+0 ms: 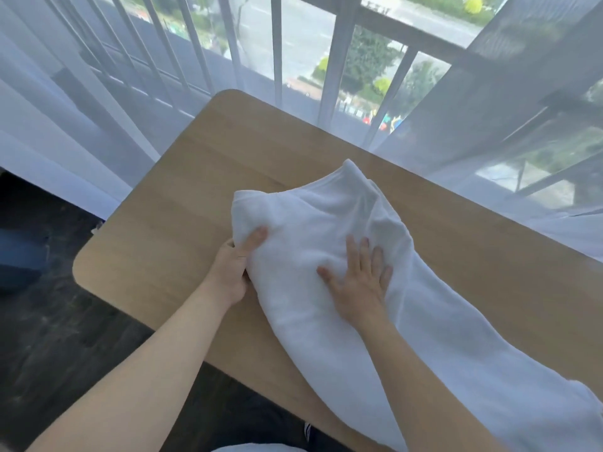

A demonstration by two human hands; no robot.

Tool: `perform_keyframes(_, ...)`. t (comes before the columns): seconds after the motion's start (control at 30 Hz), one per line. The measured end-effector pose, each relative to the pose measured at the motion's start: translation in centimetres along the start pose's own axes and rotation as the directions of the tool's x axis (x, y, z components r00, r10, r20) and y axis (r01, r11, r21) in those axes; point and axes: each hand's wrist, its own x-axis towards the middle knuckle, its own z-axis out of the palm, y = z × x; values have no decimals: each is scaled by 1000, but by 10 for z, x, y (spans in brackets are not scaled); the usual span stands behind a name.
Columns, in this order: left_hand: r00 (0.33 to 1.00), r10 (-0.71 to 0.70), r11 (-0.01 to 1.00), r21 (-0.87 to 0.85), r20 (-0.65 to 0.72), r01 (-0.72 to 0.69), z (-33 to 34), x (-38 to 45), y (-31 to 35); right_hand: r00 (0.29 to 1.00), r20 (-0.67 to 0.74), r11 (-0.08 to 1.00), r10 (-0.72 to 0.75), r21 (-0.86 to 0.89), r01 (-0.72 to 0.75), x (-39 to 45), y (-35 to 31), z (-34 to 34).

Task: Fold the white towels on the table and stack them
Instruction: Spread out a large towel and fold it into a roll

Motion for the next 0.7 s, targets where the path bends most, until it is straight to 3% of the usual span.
perform_keyframes(0.1,996,49,997,67,-74,-45,-16,-2,2,998,57,997,-40,-71,44,7,-1,1)
perform_keyframes(0.17,991,19,992,128,-136,-1,-27,-4,1,995,91,987,-35,-150,49,12,-3,3)
perform_keyframes(0.27,991,-125,971,200,-52,133,-31,-7,7,995,99,981,-6,-190,25,15,-10,5)
perform_keyframes(0.37,997,-77,960,270,-16,78,-24,-5,18,995,96,983,-22,-182,39,7,-16,9)
perform_keyframes(0.5,977,27,992,113,214,-53,-32,-4,30,997,16,992,-81,-99,82,-9,-15,11)
perform_keyframes(0.53,973,30,997,62,228,-45,-35,-5,30,996,-4,993,-88,-82,87,-11,-14,11)
perform_keyframes(0.63,995,-4,1000,-29,102,7,-51,0,27,995,6,977,-102,-188,101,-17,-8,11)
perform_keyframes(0.7,983,-78,993,-70,165,91,-65,2,34,995,9,967,-100,-233,100,-21,-3,14)
